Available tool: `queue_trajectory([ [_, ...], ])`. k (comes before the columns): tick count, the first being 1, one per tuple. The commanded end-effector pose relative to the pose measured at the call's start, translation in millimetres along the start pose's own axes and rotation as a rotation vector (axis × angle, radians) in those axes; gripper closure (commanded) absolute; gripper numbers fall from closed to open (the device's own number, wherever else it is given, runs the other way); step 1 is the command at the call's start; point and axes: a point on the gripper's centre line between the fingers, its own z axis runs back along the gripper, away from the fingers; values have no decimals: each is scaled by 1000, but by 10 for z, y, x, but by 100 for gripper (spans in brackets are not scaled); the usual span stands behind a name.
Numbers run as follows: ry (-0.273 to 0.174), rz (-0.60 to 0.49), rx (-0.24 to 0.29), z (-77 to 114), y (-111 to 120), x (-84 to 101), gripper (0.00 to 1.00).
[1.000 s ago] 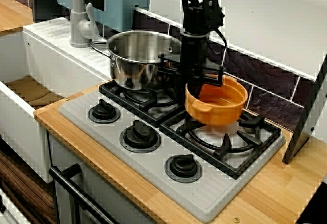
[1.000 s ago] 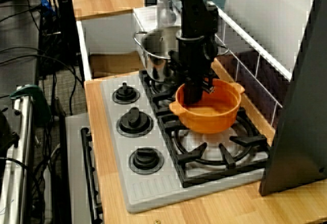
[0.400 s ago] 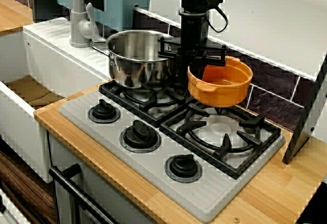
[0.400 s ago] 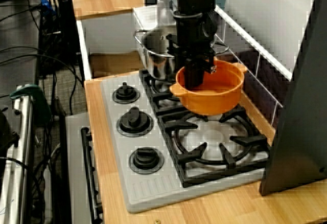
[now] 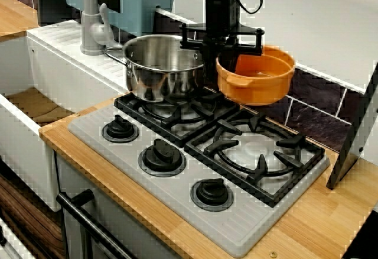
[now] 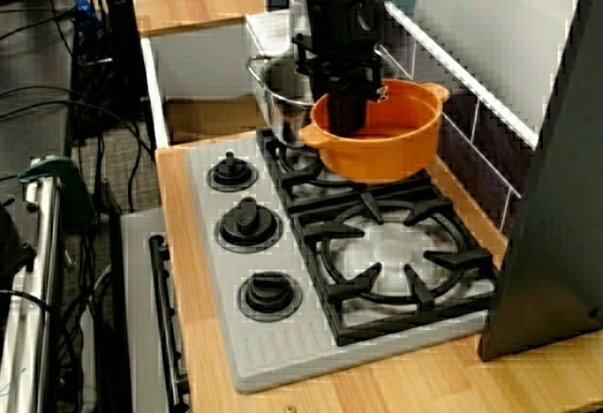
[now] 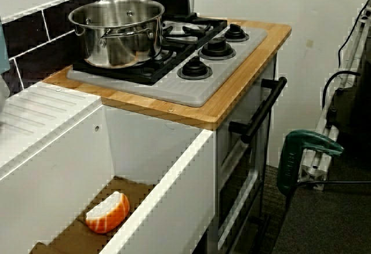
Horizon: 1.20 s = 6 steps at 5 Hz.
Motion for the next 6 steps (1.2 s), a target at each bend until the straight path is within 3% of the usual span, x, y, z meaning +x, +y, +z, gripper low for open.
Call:
queue_trajectory([
  [1,-109,-25,-19,494,43,19,100],
  [2,-152,-26,11,517,76,63,100],
  [6,-244,12,64,796,191,308,100],
])
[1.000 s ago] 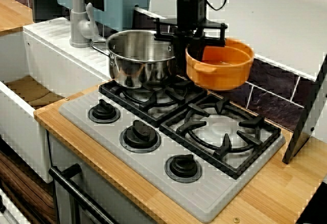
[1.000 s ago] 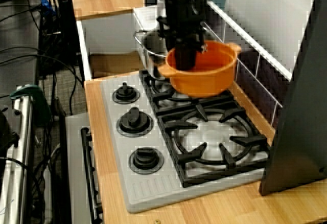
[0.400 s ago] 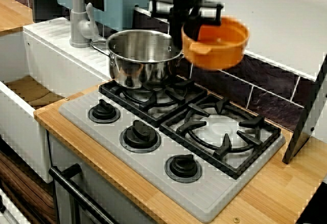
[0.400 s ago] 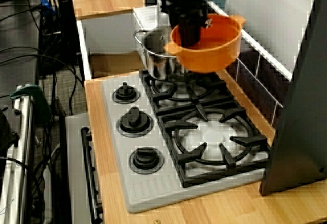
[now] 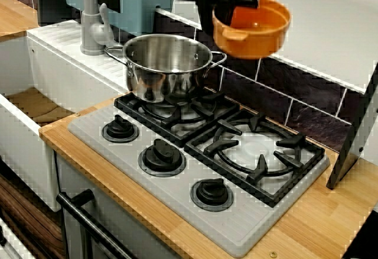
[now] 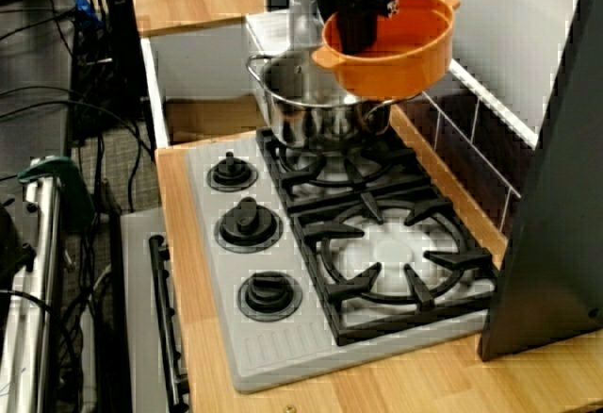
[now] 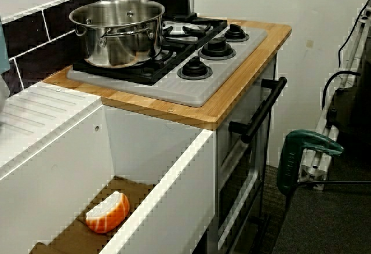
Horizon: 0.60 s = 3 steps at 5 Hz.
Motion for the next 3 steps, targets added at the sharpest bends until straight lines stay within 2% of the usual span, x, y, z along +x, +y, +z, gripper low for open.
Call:
queue_trajectory([
  [1,-122,-2,19,261,157,26,100],
  [3,-163,-12,42,410,367,82,100],
])
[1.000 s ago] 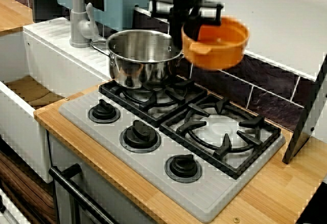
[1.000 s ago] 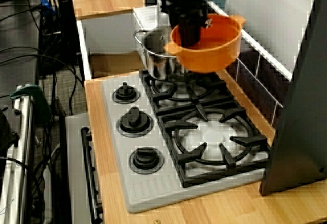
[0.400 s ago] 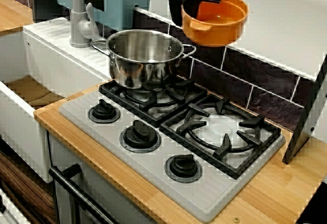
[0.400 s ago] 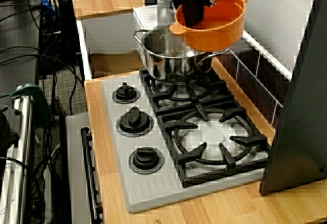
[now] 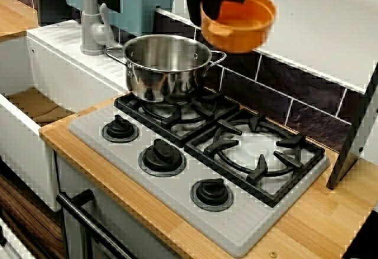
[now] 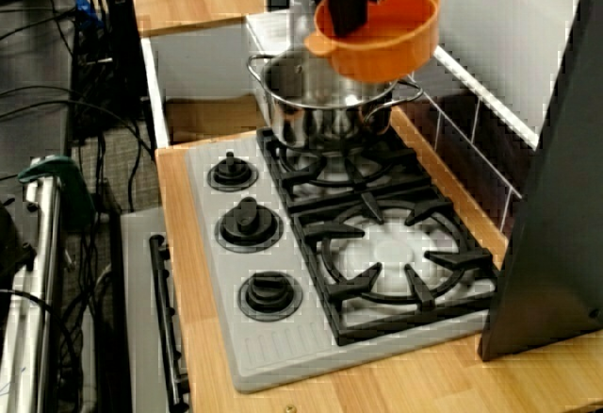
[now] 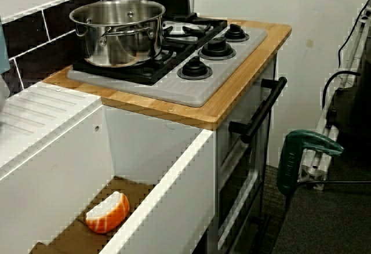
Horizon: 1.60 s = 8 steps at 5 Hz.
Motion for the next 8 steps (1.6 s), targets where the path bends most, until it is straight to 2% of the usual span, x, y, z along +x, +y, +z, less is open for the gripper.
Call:
queue_trajectory([
  [1,-107,-7,2,354,206,-15,100],
  [3,-135,-11,29,414,329,-14,100],
  [4,-154,-14,63,425,410,-28,100],
  [6,-166,-40,100,368,515,-82,100],
  [8,-226,-19,142,352,581,-78,100],
])
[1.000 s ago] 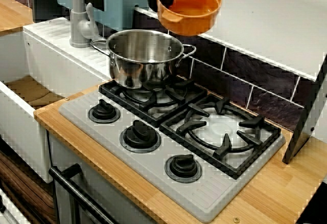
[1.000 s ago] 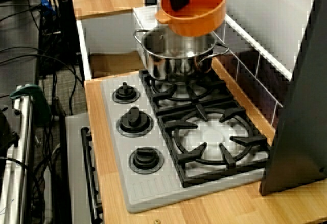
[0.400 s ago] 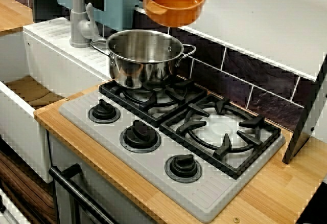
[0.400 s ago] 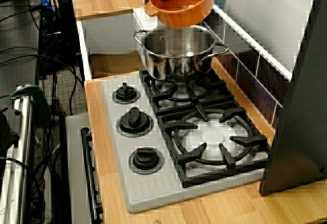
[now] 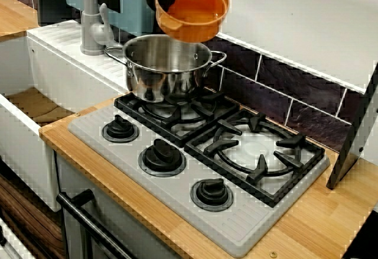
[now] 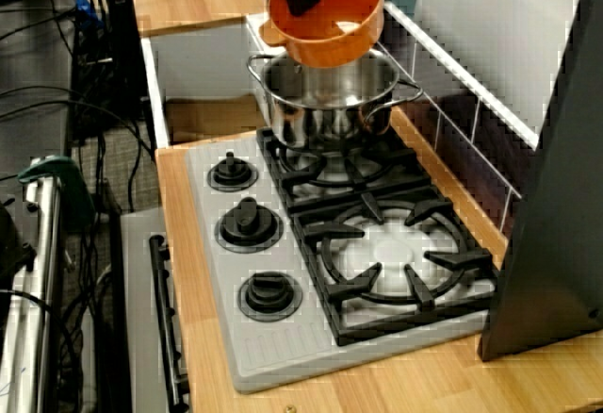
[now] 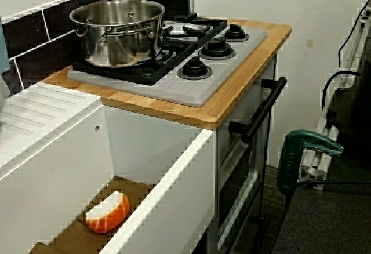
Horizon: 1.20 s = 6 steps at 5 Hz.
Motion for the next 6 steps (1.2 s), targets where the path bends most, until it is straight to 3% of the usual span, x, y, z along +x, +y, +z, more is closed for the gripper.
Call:
queue_trajectory([
  [1,-129,23,42,281,105,15,100],
  [6,-257,75,142,280,245,127,100],
])
